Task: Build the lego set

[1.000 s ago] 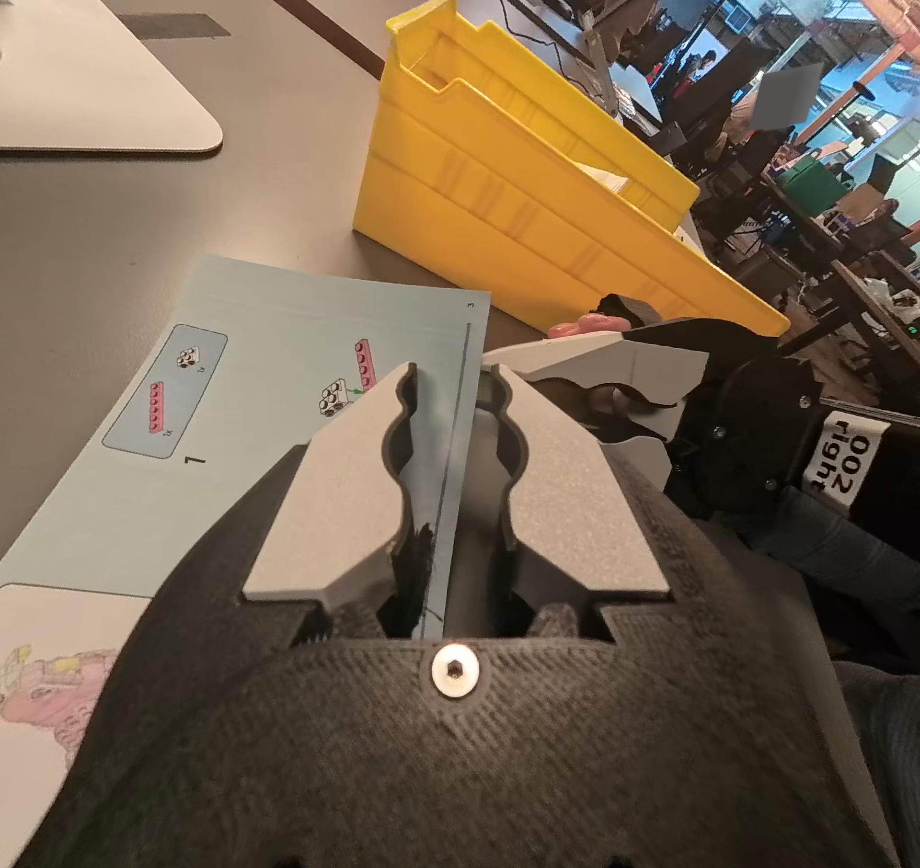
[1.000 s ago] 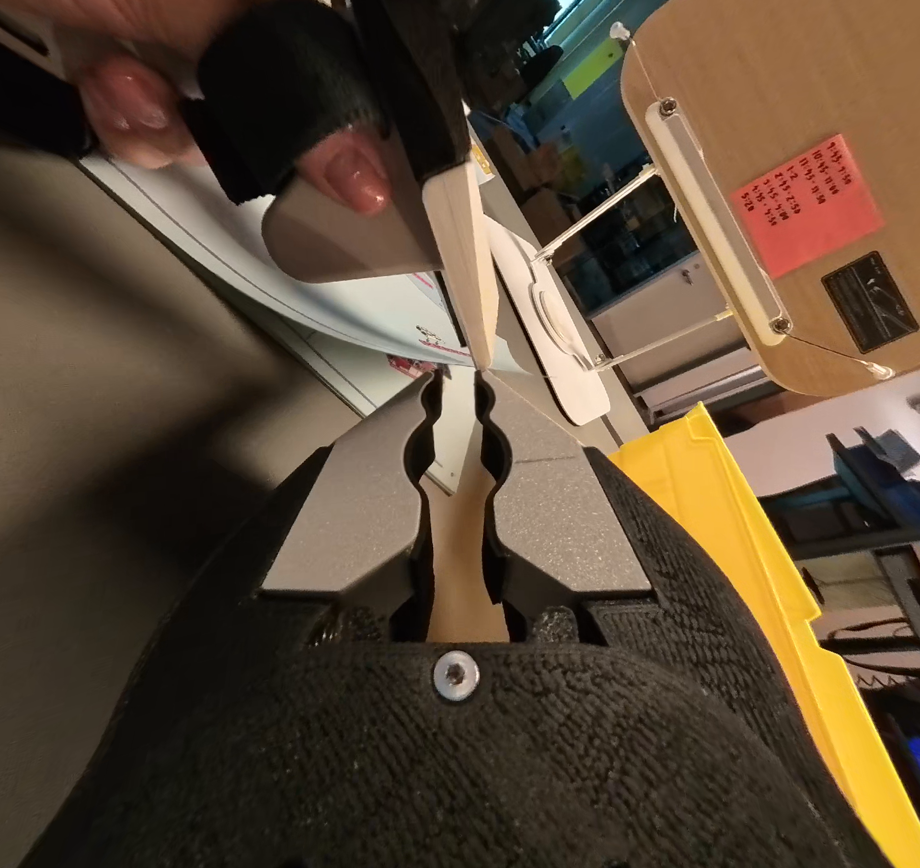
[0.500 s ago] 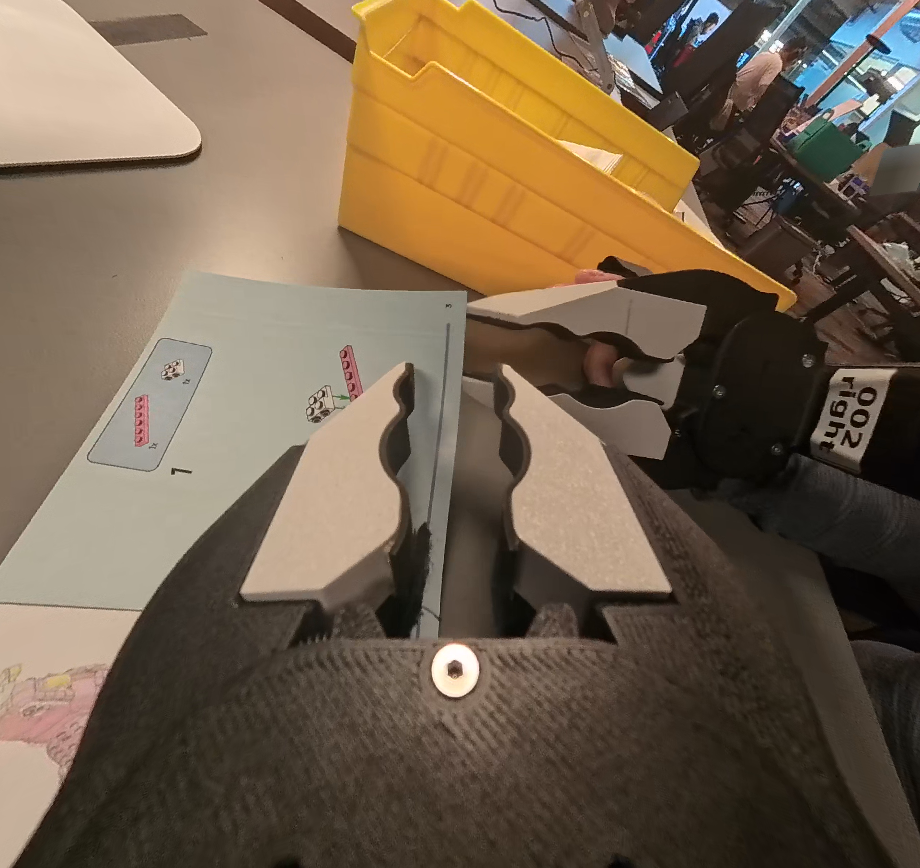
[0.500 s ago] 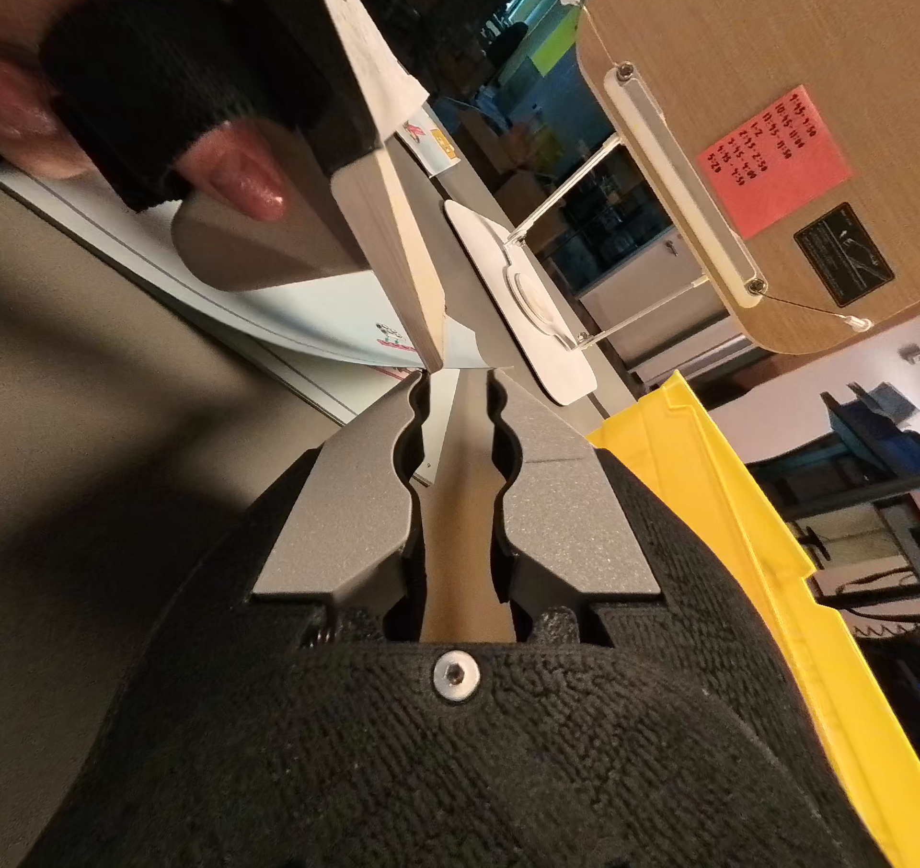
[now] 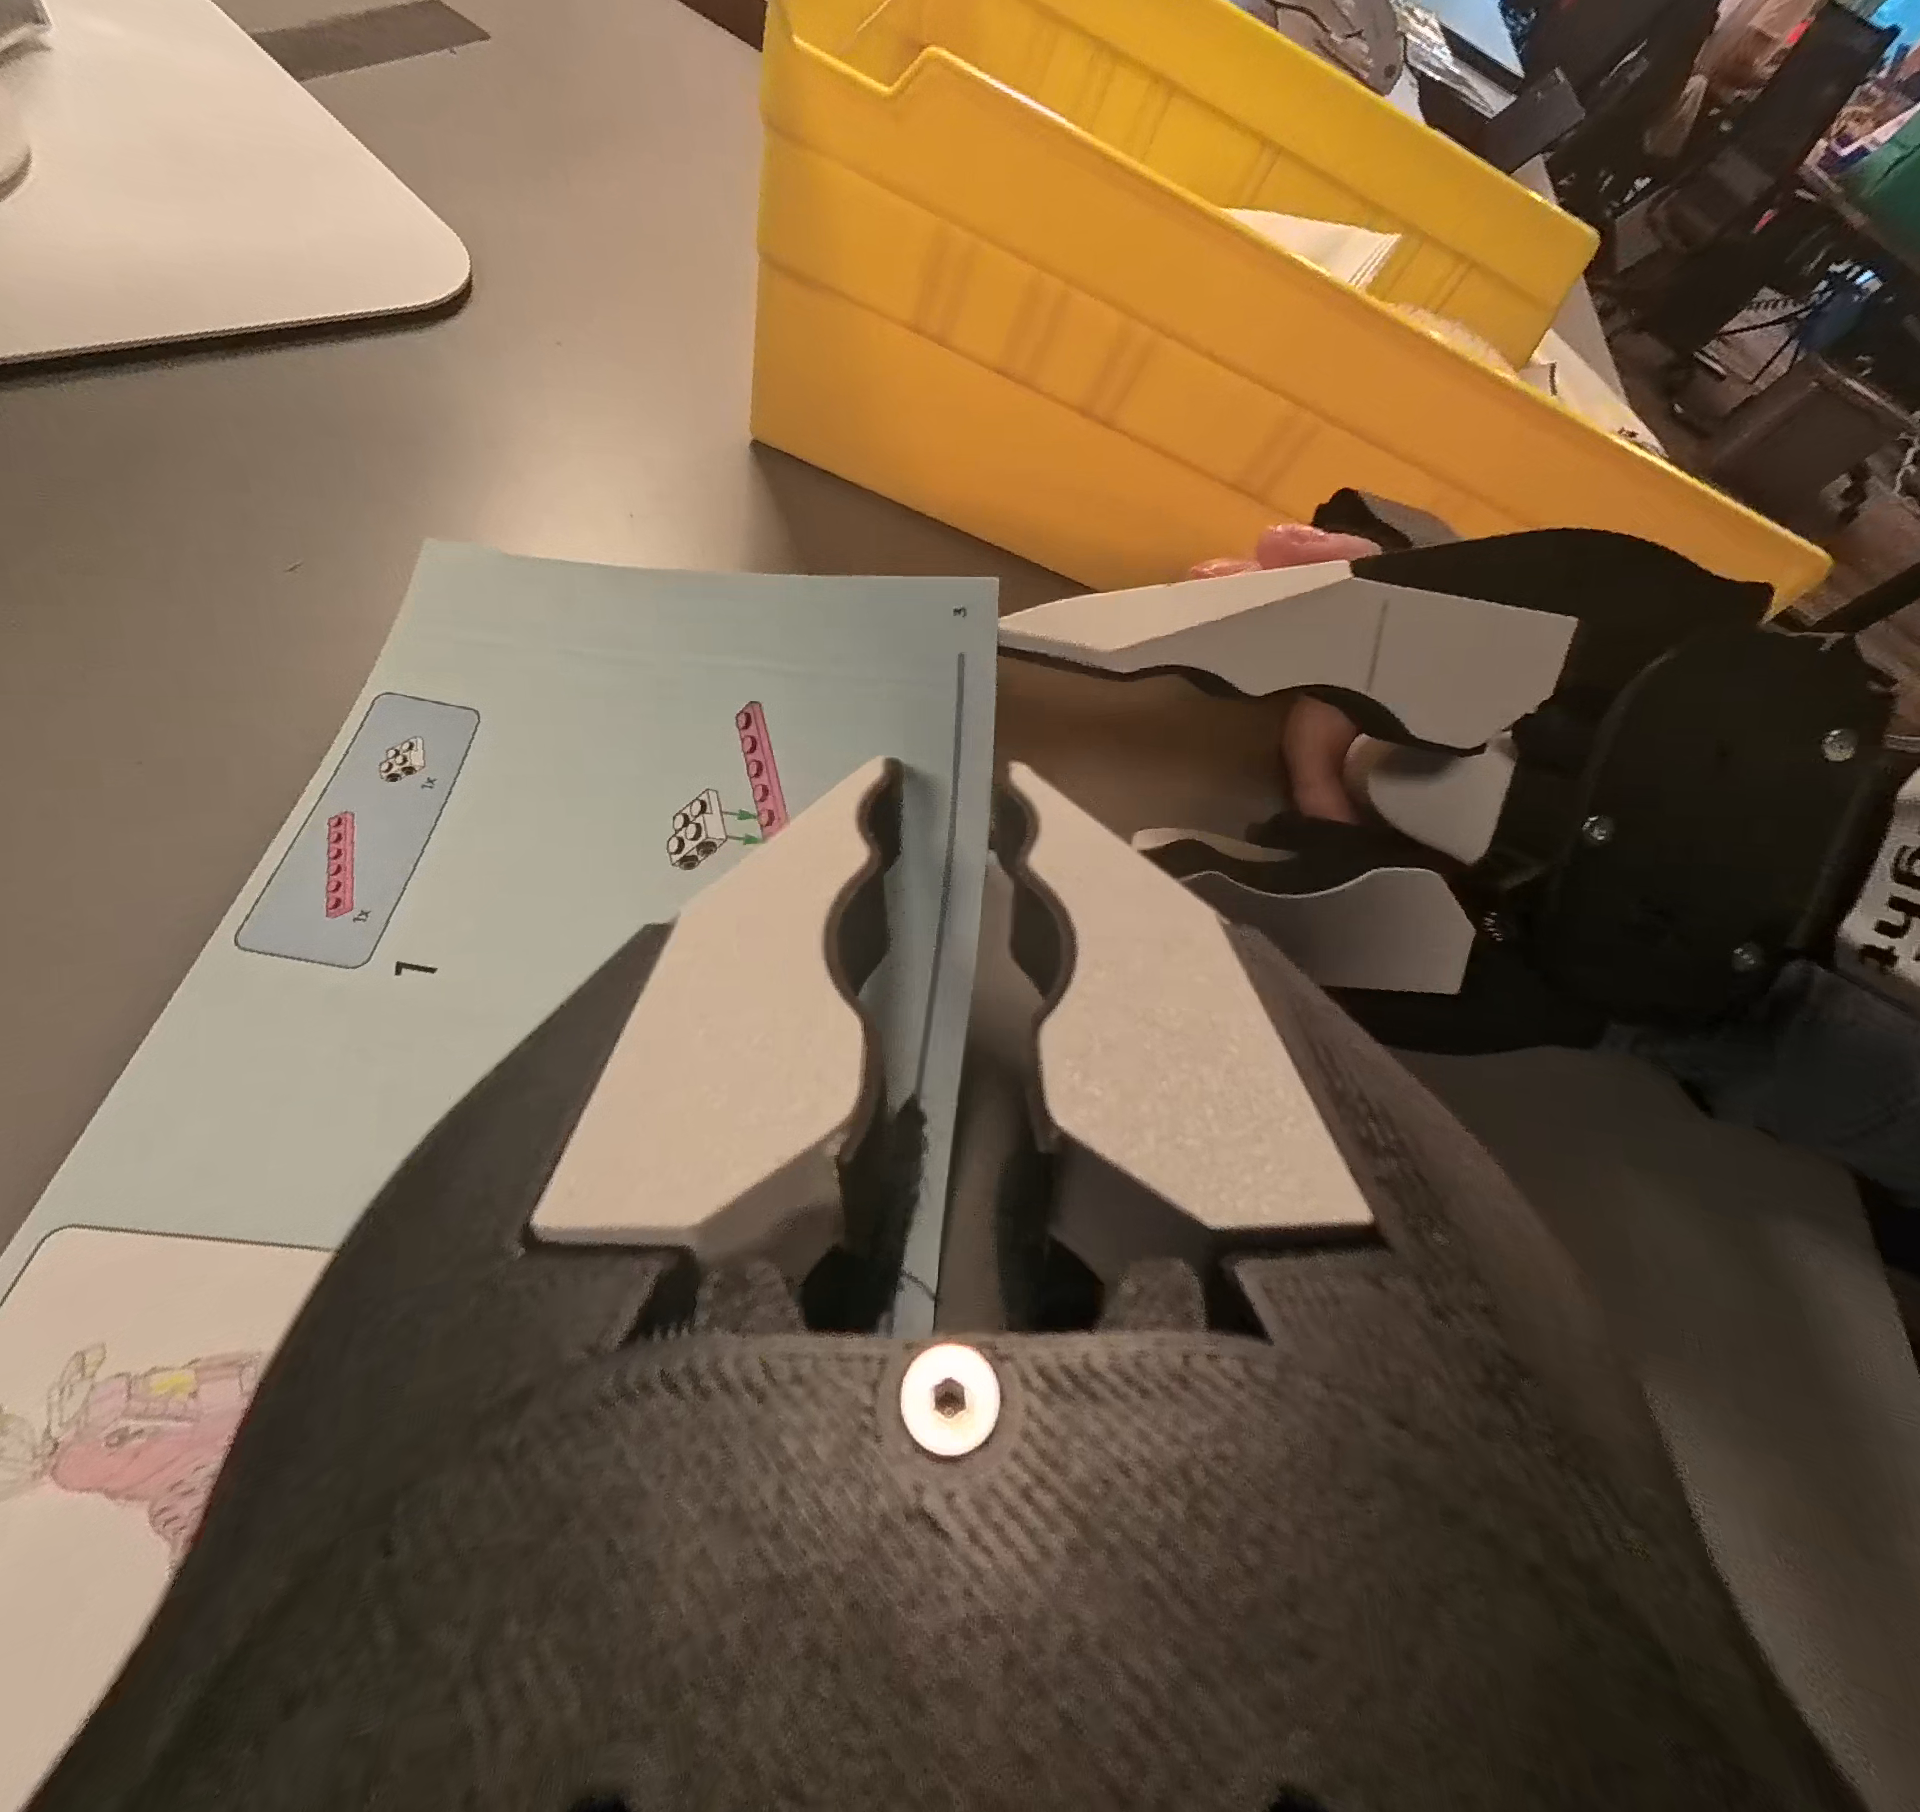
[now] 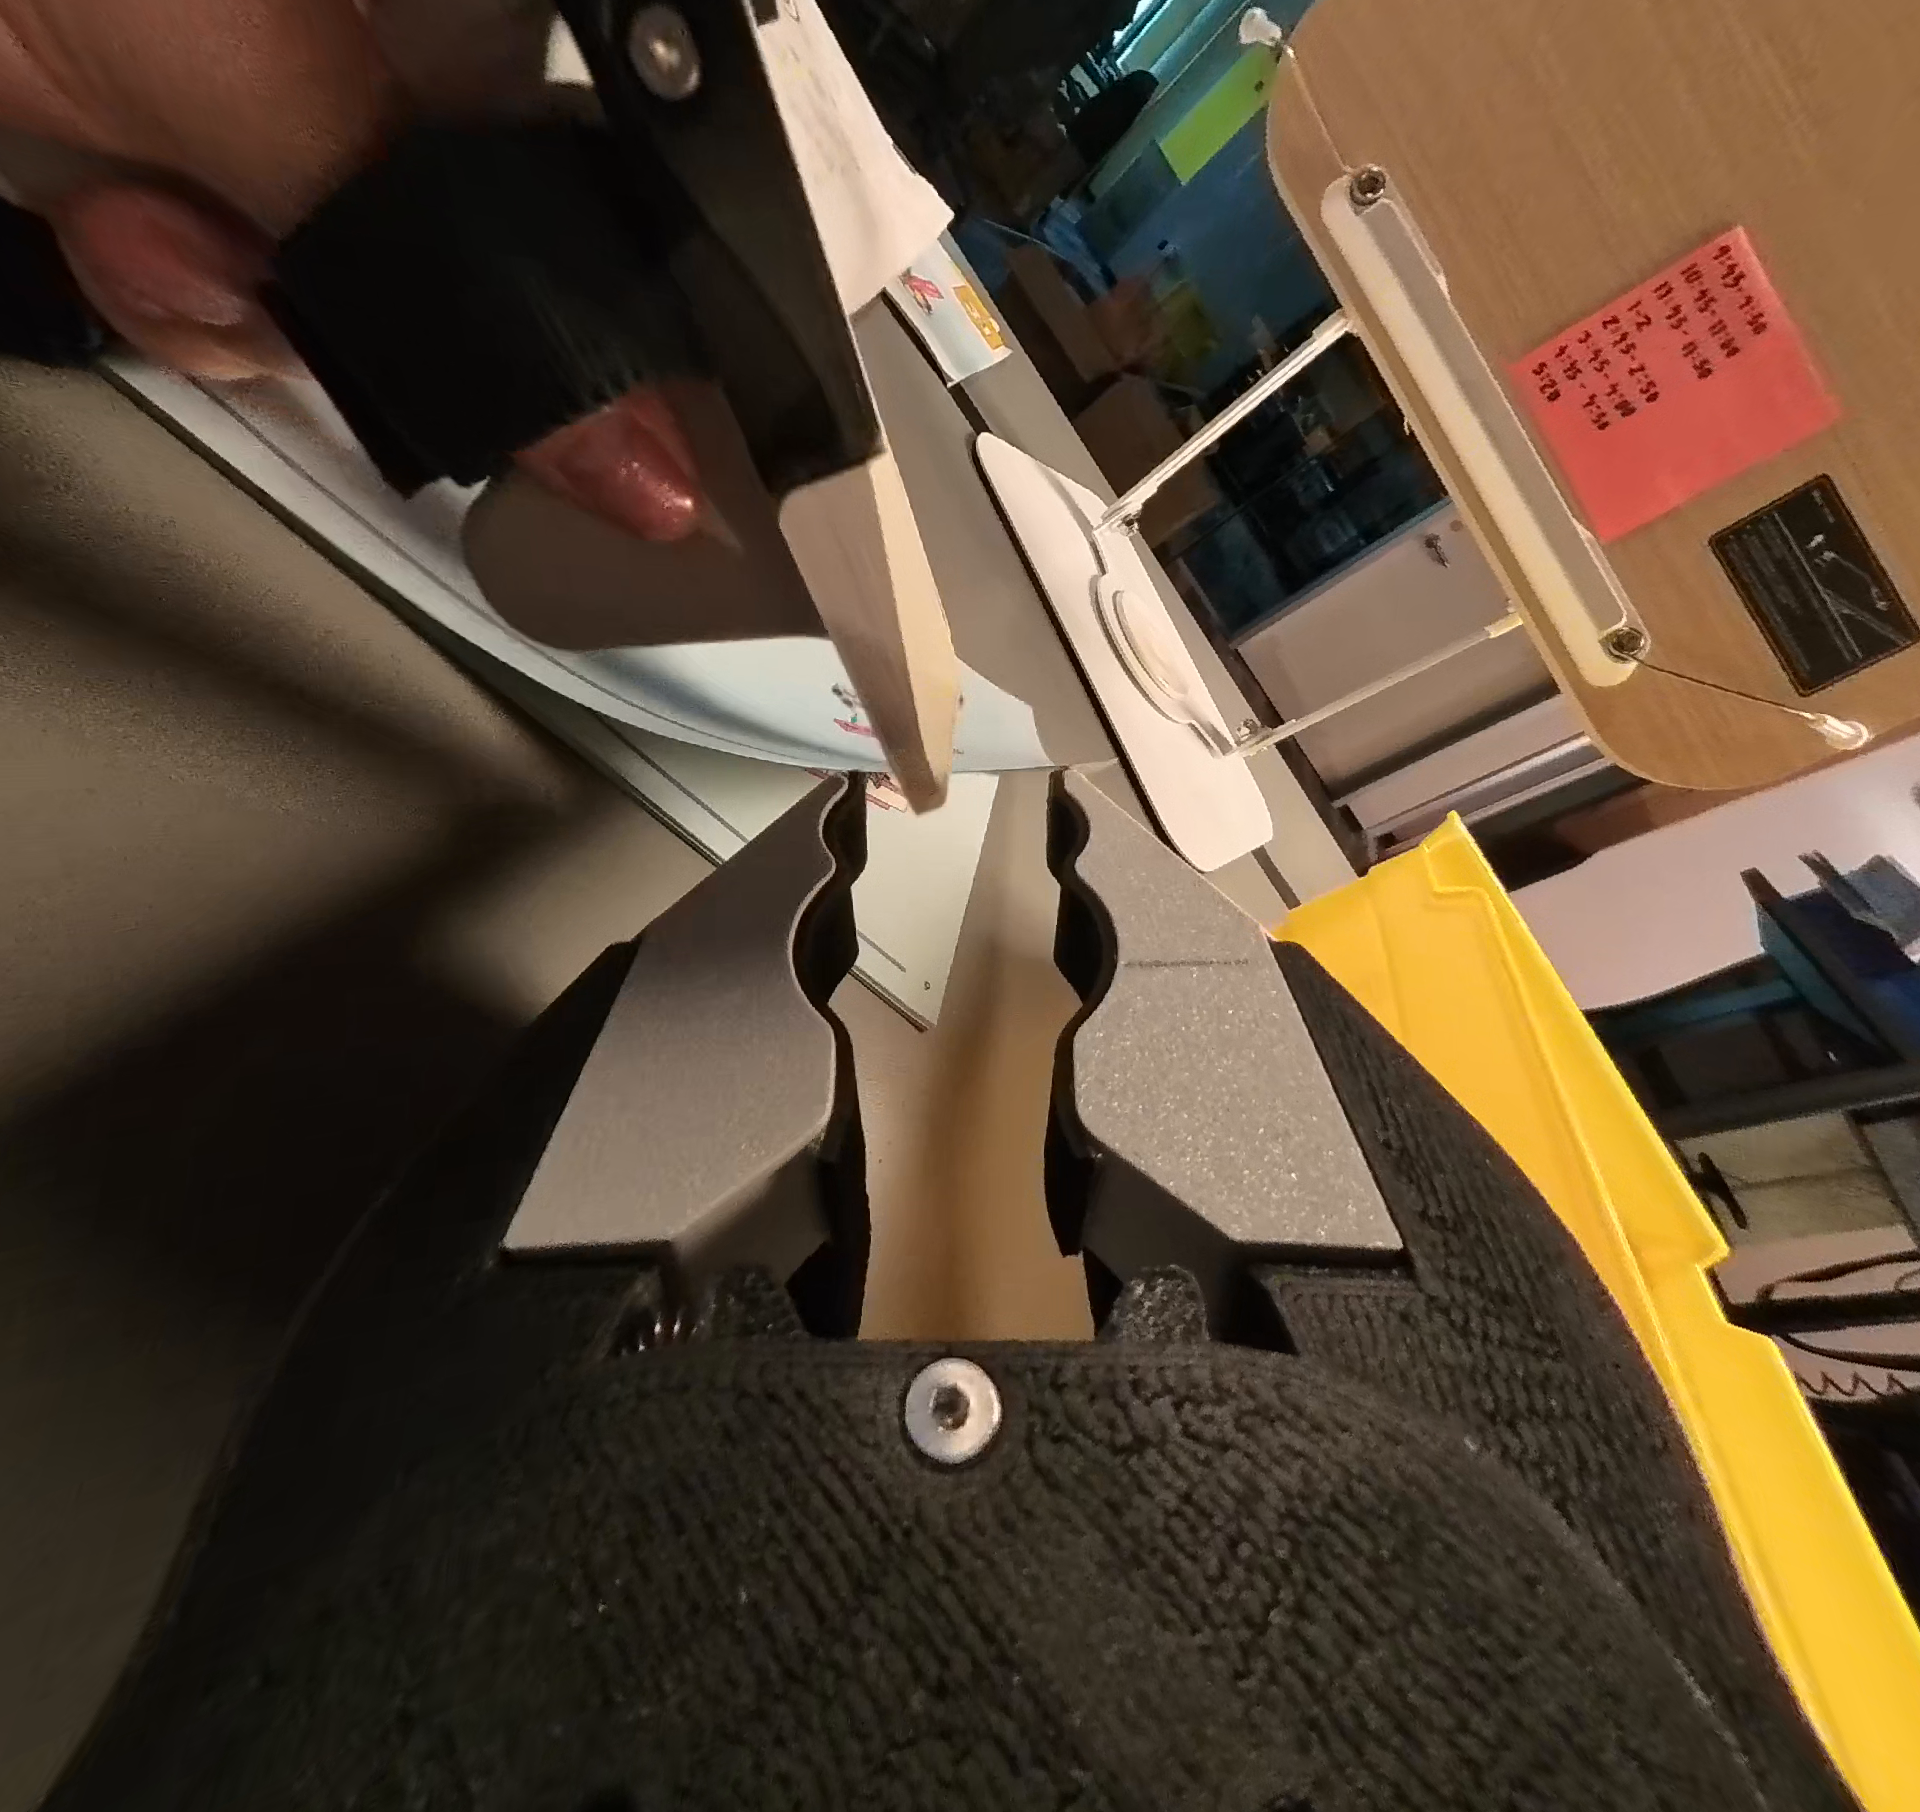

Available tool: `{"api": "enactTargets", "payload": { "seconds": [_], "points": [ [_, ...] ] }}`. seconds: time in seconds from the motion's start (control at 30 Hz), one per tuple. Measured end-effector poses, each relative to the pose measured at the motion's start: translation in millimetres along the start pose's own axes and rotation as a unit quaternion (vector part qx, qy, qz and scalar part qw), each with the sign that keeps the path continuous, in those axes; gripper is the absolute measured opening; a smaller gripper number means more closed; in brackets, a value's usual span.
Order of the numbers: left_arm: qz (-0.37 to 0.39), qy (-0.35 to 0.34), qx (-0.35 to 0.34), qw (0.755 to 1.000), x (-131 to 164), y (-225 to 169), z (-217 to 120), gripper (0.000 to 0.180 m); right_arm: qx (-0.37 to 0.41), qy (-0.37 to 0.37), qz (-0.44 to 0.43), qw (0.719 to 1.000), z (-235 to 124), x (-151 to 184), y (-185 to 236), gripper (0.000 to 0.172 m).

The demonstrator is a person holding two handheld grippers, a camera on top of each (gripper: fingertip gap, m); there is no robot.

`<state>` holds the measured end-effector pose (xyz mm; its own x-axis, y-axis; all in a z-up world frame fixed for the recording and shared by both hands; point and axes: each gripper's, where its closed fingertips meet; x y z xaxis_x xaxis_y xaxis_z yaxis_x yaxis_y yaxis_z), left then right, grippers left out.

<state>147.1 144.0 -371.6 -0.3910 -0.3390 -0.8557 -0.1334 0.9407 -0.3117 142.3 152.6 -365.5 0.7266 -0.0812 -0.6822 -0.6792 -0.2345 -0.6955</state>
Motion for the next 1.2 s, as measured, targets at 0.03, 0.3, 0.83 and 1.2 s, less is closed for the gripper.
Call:
{"api": "enactTargets", "payload": {
  "seconds": [0.03, 0.3, 0.83, 1.2],
  "points": [
    [-0.002, -0.001, 0.001, 1.000, 0, 0, 0, 0.011, 0.000, 0.000, 0.000, 1.000, 0, 0, 0, 0.033],
    [-0.035, -0.013, 0.010, 0.999, -3, 4, -2, 0.000, 0.006, 0.003, 0.006, 1.000, 0, 1, -3, 0.033],
    [0.022, 0.008, 0.040, 0.999, 3, -10, -2, 0.000, -0.041, -0.052, 0.034, 0.997, -8, -9, -1, 0.052],
    [0.042, 0.007, 0.042, 0.998, 3, -11, -5, 0.000, -0.086, -0.054, 0.084, 0.991, -14, -9, 1, 0.049]
  ]
}}
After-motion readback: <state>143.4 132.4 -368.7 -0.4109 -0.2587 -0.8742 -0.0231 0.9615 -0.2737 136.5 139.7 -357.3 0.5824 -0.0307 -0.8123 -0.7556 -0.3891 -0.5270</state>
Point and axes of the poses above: each gripper's, where its closed fingertips meet, z out along the fingers, x out of its underside, y = z × x across the jaws, and after that the axes turned 2 degrees about z, right-handed
